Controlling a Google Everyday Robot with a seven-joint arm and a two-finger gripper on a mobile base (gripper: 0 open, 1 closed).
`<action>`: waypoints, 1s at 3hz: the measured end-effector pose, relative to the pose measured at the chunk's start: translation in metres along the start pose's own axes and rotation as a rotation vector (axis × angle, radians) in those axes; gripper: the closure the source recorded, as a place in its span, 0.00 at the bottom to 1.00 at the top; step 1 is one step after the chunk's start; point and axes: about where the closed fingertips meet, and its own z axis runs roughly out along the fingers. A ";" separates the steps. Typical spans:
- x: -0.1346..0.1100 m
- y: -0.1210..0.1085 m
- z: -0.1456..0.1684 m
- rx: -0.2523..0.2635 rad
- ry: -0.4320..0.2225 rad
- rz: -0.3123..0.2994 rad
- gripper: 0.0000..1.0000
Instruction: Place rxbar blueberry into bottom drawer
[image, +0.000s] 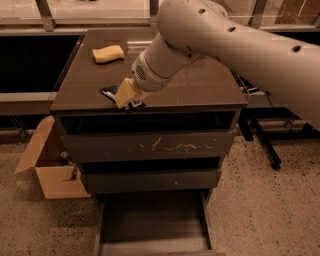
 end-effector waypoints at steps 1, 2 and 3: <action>0.001 0.006 0.004 -0.007 0.019 -0.028 1.00; 0.029 0.038 0.027 -0.043 0.140 -0.175 1.00; 0.072 0.055 0.050 -0.090 0.248 -0.279 1.00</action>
Offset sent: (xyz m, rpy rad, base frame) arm -0.0874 0.0431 -0.0740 -0.2880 0.0823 0.4542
